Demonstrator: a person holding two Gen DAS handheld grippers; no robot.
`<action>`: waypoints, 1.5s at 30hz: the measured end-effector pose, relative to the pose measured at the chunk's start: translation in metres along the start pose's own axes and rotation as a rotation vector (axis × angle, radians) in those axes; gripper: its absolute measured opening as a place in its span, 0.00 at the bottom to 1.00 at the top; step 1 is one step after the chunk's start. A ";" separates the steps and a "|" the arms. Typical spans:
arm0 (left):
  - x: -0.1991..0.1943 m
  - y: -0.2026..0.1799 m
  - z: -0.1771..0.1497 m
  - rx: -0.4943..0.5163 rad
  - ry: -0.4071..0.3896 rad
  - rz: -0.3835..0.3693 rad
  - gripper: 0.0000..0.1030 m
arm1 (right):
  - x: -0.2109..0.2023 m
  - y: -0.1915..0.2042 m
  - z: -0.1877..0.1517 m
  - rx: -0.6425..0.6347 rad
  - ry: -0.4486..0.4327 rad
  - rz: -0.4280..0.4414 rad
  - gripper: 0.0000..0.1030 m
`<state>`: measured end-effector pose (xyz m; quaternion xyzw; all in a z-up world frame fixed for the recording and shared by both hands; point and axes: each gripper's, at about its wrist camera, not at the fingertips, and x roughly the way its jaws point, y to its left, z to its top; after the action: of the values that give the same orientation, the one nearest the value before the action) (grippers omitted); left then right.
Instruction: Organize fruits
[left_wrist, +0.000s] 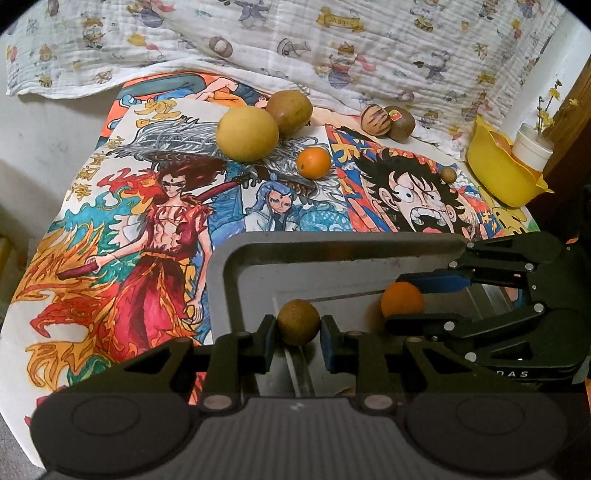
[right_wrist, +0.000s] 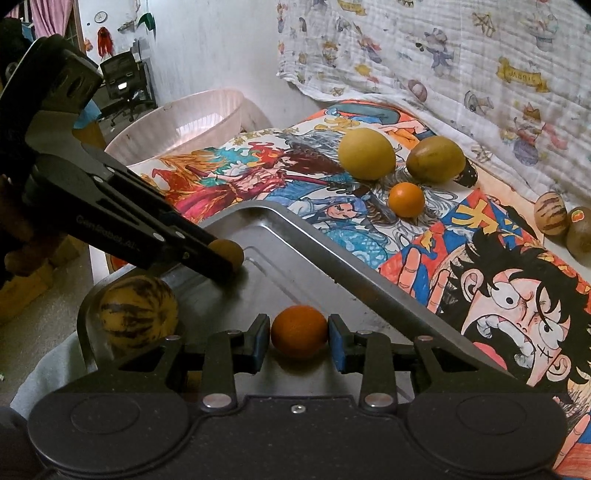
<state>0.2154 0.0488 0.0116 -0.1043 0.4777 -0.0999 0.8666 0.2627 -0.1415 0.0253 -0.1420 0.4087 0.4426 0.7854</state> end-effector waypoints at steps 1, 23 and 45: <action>0.000 0.000 0.000 -0.001 0.000 0.000 0.27 | 0.000 0.000 0.000 0.001 -0.001 0.001 0.36; -0.023 -0.011 0.013 -0.007 -0.053 0.005 0.93 | -0.047 -0.013 -0.008 0.079 -0.164 -0.051 0.93; -0.013 -0.049 0.038 0.071 -0.115 0.048 0.99 | -0.088 -0.010 -0.030 -0.058 -0.364 -0.250 0.99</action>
<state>0.2370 0.0086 0.0558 -0.0675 0.4257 -0.0902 0.8978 0.2314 -0.2153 0.0724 -0.1320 0.2264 0.3716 0.8906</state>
